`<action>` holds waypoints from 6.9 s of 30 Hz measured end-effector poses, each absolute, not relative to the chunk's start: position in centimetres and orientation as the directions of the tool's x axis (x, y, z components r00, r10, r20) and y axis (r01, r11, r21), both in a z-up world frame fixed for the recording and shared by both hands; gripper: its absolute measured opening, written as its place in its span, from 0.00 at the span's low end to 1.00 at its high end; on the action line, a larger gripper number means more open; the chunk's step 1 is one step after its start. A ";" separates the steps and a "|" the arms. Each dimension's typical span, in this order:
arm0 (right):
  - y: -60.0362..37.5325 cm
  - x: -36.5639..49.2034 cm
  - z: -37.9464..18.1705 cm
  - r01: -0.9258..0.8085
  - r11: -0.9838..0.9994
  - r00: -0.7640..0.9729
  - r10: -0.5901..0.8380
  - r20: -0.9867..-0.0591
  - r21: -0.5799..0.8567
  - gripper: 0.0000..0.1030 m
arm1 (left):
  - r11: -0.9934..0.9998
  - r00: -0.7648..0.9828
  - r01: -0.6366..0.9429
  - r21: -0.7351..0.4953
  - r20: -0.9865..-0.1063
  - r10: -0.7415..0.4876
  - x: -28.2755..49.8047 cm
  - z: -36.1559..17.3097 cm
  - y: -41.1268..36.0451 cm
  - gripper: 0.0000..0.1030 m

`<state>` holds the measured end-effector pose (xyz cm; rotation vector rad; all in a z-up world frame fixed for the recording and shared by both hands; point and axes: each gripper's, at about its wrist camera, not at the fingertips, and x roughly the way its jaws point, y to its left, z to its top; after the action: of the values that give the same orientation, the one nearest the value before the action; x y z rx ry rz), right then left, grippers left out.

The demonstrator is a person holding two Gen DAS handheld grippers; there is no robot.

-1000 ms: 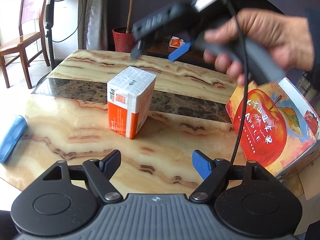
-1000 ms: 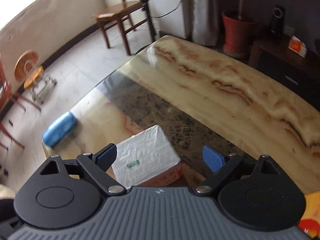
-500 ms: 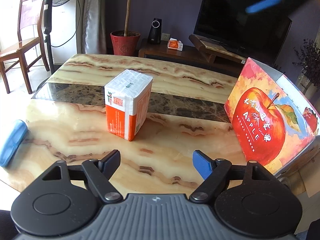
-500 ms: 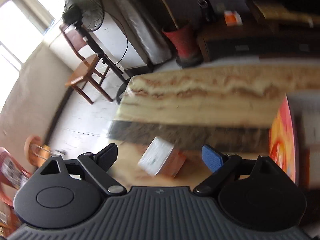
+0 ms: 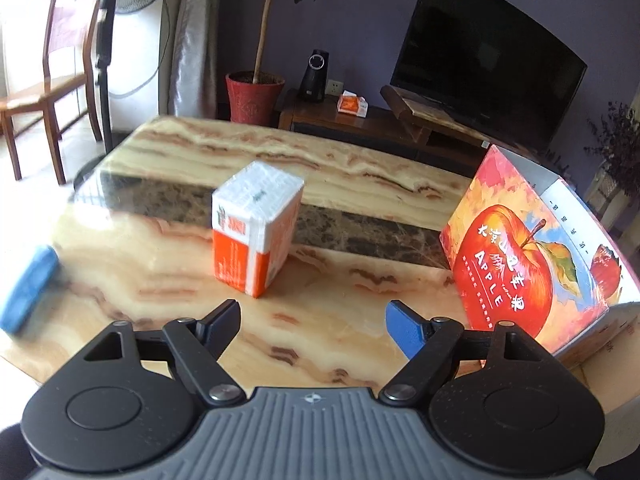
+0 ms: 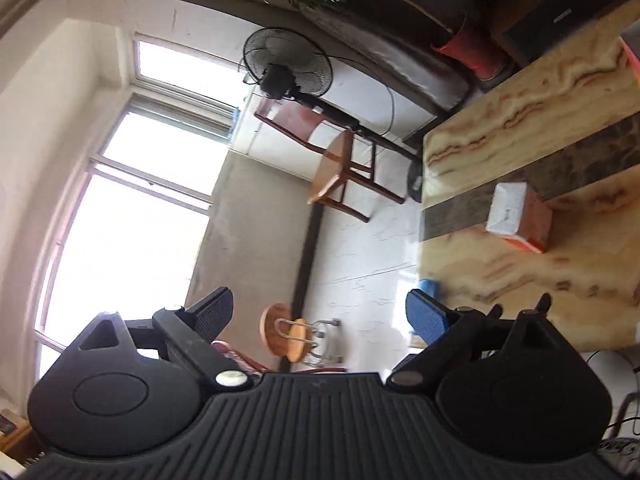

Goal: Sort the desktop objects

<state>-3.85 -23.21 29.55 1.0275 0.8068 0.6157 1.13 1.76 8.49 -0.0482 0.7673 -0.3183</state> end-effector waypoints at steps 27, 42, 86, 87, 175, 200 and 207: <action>-19.5 -7.7 35.2 -0.311 0.329 0.431 0.885 -0.176 0.891 0.97 | 0.970 0.747 0.240 -0.043 -0.630 -0.213 5.2 11.1 2.8 0.81; -20.5 -6.7 34.3 -0.335 0.413 0.486 0.846 -0.220 0.847 1.00 | 0.977 0.791 0.197 -0.081 -0.576 -0.207 5.2 10.8 3.0 0.81; -9.2 22.9 1.1 0.321 0.887 0.289 0.242 -0.926 0.332 0.99 | 0.847 0.887 -0.153 -0.508 -0.449 -0.110 2.9 11.5 16.5 0.86; -9.2 23.1 0.6 0.313 0.894 0.282 0.235 -0.930 0.321 0.91 | 0.852 0.888 -0.146 -0.504 -0.446 -0.112 2.9 11.6 16.3 0.86; -26.1 9.9 25.9 -0.281 0.956 0.775 0.171 -0.608 -0.089 0.72 | 0.881 0.868 -0.025 -0.472 -0.447 -0.215 4.2 11.3 12.3 0.86; -44.3 1.0 27.3 0.026 0.986 0.876 0.057 -0.479 0.166 0.72 | 0.934 0.797 0.244 -0.259 -0.495 -0.346 5.2 10.4 -1.2 0.86; -45.5 1.0 26.9 0.009 0.976 0.872 0.099 -0.480 0.217 0.72 | 0.927 0.733 0.269 -0.264 -0.568 -0.374 7.4 9.2 -2.6 0.86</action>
<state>0.99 -45.46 26.86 0.2158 0.5112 0.0477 7.44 -2.61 9.18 -0.1681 0.6595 -0.3551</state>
